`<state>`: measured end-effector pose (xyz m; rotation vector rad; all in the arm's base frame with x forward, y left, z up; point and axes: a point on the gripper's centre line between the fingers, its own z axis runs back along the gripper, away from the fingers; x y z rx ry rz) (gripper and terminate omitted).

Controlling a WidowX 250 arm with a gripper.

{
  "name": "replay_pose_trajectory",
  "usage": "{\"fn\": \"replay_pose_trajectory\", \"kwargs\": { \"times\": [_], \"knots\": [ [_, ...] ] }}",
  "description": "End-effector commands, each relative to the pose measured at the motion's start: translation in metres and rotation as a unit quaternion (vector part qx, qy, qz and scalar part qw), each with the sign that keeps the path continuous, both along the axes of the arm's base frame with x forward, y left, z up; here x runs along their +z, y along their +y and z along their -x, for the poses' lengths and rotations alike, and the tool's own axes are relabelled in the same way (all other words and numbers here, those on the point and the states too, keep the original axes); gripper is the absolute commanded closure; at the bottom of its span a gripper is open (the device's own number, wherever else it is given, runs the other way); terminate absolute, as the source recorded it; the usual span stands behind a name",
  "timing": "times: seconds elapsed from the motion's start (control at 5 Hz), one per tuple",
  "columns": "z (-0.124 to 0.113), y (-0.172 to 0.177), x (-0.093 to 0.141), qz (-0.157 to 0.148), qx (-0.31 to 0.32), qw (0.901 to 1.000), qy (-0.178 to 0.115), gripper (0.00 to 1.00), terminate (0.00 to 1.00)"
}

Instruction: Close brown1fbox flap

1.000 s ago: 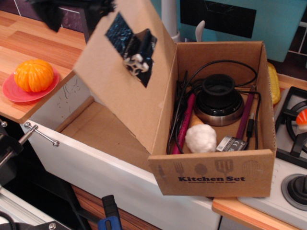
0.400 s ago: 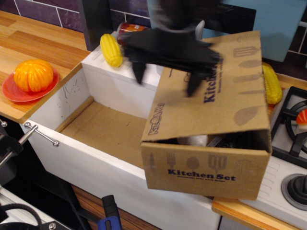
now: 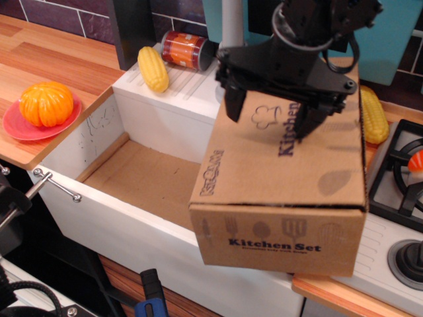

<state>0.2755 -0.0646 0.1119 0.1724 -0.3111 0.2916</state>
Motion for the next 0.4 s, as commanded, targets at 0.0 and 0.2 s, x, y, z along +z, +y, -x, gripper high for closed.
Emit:
{"fn": "replay_pose_trajectory", "kwargs": {
  "times": [0.0,0.2],
  "knots": [
    [-0.0092,-0.0130,-0.0079,0.065,-0.007,0.9977,-0.017,0.00,0.00],
    [-0.0096,-0.0094,-0.0051,0.058,-0.020,0.9980,-0.012,0.00,1.00]
  ]
}}
